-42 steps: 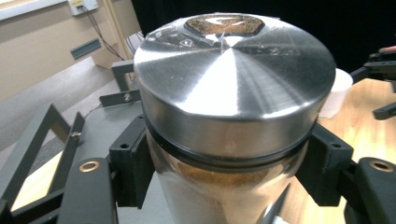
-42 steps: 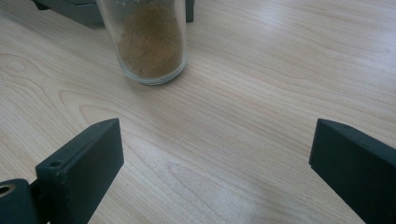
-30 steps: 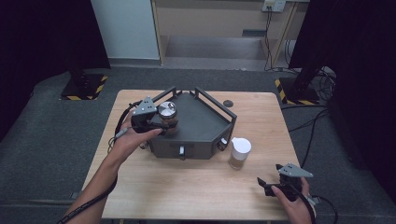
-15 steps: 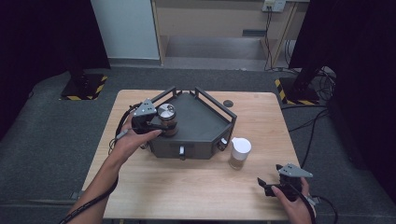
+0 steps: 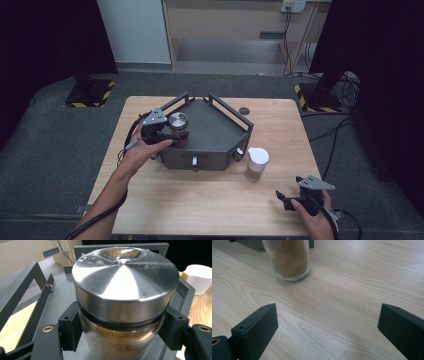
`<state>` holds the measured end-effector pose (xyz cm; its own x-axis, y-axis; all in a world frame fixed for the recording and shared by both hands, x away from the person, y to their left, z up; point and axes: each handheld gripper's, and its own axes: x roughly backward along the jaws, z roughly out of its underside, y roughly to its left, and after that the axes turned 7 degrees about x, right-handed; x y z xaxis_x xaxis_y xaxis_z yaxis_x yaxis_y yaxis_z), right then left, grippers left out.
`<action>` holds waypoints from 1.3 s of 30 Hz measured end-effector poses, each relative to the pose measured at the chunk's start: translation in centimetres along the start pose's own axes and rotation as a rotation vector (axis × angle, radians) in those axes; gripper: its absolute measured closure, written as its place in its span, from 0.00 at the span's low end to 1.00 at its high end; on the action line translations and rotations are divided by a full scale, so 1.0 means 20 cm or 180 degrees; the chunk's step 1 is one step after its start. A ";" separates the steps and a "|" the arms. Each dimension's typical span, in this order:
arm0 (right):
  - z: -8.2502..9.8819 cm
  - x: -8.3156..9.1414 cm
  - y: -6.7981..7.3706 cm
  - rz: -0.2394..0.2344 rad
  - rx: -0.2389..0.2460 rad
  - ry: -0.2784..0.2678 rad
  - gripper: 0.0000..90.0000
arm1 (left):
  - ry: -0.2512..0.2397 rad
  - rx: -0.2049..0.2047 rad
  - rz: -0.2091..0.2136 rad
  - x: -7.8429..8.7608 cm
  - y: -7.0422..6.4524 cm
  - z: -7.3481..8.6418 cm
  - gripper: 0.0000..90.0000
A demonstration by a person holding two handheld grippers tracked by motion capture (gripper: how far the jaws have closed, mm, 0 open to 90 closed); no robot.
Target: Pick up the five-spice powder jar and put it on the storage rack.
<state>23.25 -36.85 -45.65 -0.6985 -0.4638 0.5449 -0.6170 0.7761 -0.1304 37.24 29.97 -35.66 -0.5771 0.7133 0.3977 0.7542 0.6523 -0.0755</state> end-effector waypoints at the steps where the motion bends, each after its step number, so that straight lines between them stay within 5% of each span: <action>1: 0.00 0.00 0.00 -0.0002 -0.0001 0.0001 0.04 | 0.0006 -0.0005 0.0001 0.00 0.00 0.00 0.33; 14: 0.00 0.00 0.01 -0.0013 -0.0004 -0.0011 0.04 | 0.0027 -0.0033 -0.0005 0.00 0.00 -0.01 0.32; 21: 0.00 0.00 0.01 -0.0010 0.0000 -0.0013 0.04 | 0.0053 -0.0047 -0.0052 -0.01 -0.03 -0.01 0.19; 39: 0.00 0.01 0.01 -0.0007 -0.0001 -0.0027 0.04 | 0.0015 -0.0129 -0.0261 0.13 -0.09 0.00 0.14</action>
<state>23.06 -36.80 -45.56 -0.7001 -0.4691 0.5383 -0.6185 0.7752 -0.1289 34.36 30.54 -34.43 -0.6360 0.6567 0.4054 0.7166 0.6974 -0.0055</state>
